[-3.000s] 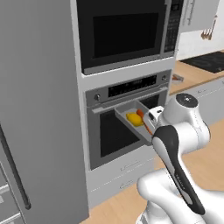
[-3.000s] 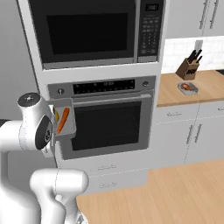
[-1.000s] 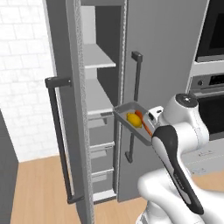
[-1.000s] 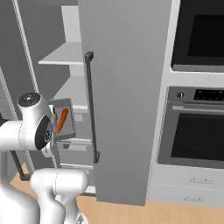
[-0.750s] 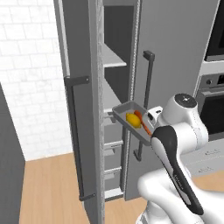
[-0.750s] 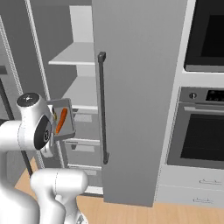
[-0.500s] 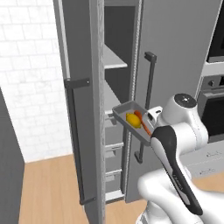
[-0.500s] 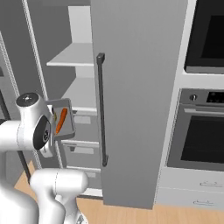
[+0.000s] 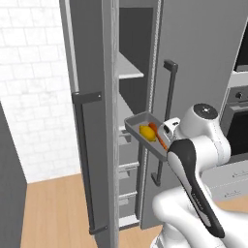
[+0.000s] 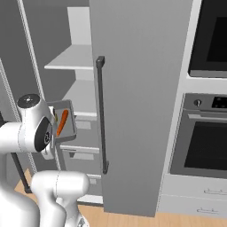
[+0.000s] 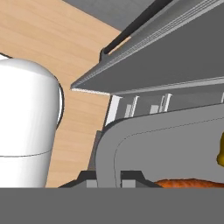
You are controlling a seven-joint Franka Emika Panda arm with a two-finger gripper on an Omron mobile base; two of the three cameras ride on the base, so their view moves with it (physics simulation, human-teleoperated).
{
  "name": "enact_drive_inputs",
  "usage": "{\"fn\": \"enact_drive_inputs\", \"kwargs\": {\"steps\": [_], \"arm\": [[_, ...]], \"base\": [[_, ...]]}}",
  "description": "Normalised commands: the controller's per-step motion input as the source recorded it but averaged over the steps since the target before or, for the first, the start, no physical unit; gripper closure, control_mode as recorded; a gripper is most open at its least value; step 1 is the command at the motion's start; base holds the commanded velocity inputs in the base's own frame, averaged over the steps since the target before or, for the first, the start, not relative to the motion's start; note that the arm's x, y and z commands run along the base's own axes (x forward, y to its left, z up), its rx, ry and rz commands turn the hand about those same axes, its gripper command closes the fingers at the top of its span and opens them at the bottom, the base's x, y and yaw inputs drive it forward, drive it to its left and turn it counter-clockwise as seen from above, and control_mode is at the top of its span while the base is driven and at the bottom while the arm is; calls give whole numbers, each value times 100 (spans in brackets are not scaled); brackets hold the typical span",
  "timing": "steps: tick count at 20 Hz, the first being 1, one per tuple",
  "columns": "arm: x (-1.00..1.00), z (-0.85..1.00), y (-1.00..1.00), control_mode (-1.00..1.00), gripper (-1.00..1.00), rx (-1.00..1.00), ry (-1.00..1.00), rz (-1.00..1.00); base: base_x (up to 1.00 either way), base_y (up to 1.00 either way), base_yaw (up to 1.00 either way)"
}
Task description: Take the meat container that has the chicken drumstick and place it on the second highest rack of the freezer. Then take the vegetable container that has the lemon and carrot and place it on the highest rack of the freezer.
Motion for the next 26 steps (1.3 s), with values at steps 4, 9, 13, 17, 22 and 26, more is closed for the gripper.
{"fn": "enact_drive_inputs", "kwargs": {"steps": [4, 9, 13, 17, 22, 26], "arm": [[0, 0, 0, 100, 100, 0, 0, 0], [0, 0, 0, 100, 100, 0, 0, 0], [0, 0, 0, 100, 100, 0, 0, 0], [28, 0, 0, -100, 100, 0, -1, -1], [49, 53, -8, -100, 100, 7, -3, -3], [36, 77, 0, -100, 100, 8, -8, 0]], "base": [[33, -4, 0], [48, 0, 0], [62, 0, 0], [28, 0, -1], [0, 0, 0], [0, 0, 0]]}}
